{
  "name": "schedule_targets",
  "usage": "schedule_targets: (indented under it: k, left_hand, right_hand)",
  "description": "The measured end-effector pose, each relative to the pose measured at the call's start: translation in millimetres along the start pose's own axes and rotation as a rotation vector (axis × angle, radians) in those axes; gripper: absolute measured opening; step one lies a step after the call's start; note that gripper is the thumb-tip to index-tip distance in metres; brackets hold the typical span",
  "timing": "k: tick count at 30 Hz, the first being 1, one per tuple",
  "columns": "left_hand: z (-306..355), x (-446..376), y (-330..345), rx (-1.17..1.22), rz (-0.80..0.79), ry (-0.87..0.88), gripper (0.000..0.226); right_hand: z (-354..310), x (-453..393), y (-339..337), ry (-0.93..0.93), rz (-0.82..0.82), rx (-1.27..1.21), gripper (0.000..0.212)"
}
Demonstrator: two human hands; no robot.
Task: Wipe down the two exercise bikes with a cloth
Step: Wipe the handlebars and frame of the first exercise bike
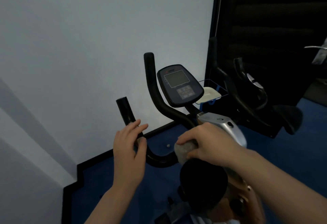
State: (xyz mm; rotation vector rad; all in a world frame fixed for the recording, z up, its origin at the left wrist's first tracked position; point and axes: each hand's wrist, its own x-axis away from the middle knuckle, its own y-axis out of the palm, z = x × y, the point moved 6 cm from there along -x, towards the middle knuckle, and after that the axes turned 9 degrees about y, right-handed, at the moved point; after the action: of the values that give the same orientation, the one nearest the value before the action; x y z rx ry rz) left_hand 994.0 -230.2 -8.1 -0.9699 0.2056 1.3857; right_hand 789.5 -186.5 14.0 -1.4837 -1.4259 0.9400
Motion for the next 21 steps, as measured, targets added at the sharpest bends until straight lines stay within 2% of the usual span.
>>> schedule_targets:
  k: [2,4,6,7,11,14,17,19,21]
  left_hand:
    - [4.7,-7.1,1.8,-0.009,0.016,0.06,0.032]
    - [11.4,-15.9,13.9,0.011,-0.02,0.088,0.03]
    - [19.2,-24.8,31.5,0.035,-0.08,0.092,0.029]
    - [21.7,-29.0,39.4,0.025,-0.101,0.093,0.029]
    - [17.3,-35.1,56.2,-0.177,-0.163,0.085,0.035]
    - [19.0,-29.0,60.8,-0.346,-0.173,0.166,0.043]
    - [23.9,-25.8,68.2,-0.451,-0.213,0.247,0.047]
    - [24.6,-24.7,70.8,-0.481,-0.247,0.281,0.047]
    - [23.5,-24.5,69.9,-0.487,-0.261,0.271,0.047]
  right_hand:
    - [9.0,6.8,-13.7,0.031,0.087,-0.127,0.051]
    - [23.1,7.2,-35.5,0.097,0.321,-0.34,0.052]
    - [33.7,-0.9,-46.6,0.169,0.518,-0.448,0.044]
    - [33.6,-8.8,-44.8,0.194,0.528,-0.464,0.042]
    - [29.4,-18.9,-8.2,0.187,0.331,-0.46,0.042]
    - [45.1,14.1,5.6,0.157,0.341,-0.408,0.045]
    - [54.5,22.9,-1.2,0.187,0.253,-0.322,0.042]
    - [52.5,6.2,-13.8,0.196,0.291,-0.277,0.038]
    - [43.0,-8.1,-18.9,0.209,0.336,-0.333,0.041]
